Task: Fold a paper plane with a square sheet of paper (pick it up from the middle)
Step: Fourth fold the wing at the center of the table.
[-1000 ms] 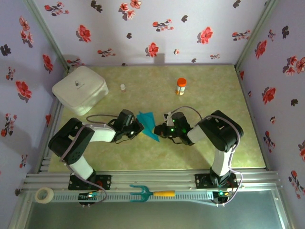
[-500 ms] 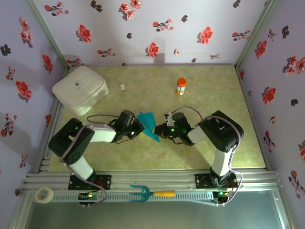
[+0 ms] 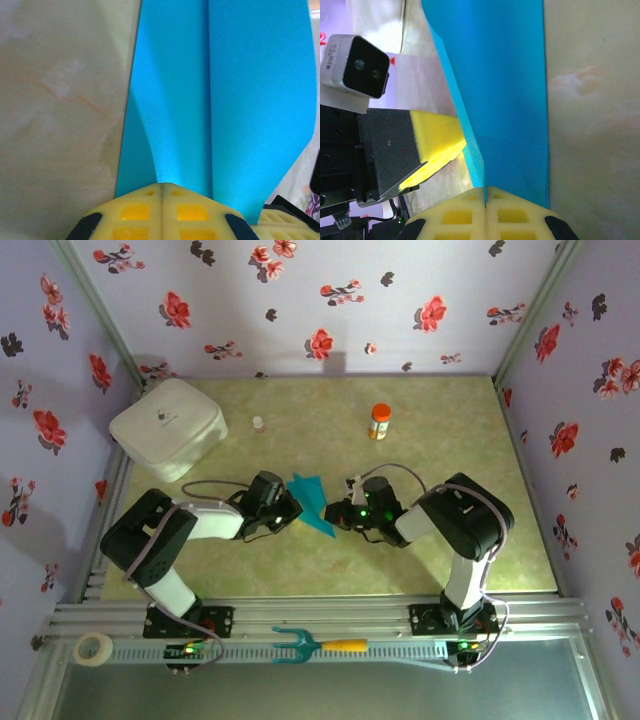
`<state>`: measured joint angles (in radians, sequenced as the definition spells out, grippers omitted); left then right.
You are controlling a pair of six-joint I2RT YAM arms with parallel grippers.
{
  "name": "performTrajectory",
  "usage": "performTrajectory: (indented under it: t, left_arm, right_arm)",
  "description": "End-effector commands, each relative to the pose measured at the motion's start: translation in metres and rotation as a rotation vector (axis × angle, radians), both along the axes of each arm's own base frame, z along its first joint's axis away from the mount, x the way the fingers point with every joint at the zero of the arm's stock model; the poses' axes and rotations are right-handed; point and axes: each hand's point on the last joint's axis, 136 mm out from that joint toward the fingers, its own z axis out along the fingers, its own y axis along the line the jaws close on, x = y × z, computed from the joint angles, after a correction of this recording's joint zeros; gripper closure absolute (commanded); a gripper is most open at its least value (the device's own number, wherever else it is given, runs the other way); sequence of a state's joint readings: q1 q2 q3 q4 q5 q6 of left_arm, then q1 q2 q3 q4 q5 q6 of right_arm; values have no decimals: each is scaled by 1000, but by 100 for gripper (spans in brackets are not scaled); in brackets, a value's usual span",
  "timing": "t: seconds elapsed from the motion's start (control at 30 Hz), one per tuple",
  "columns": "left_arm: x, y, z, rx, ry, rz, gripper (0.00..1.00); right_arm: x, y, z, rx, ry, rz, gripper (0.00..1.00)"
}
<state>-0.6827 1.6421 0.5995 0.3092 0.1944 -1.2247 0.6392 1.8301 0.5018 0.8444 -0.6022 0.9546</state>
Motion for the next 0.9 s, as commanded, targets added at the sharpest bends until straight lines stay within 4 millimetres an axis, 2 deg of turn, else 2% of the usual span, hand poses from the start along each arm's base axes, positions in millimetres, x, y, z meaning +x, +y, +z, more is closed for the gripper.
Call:
performTrajectory:
  t: [0.0, 0.3, 0.53, 0.63, 0.87]
  left_arm:
    - [-7, 5, -3, 30, 23, 5, 95]
    - [-3, 3, 9, 17, -16, -1, 92]
    - [11, -19, 52, -54, -156, -96, 89]
    - [16, -30, 62, -82, -192, -145, 90]
    - [25, -44, 49, -118, -171, -173, 93]
  right_arm:
    - [2, -1, -9, -12, 29, -15, 96]
    - [0, -3, -18, -41, 63, -15, 97]
    - [-1, -3, -19, -46, 69, -12, 97]
    - [-1, -5, -20, -49, 72, -15, 97]
    - [-1, -5, -20, -38, 79, -20, 97]
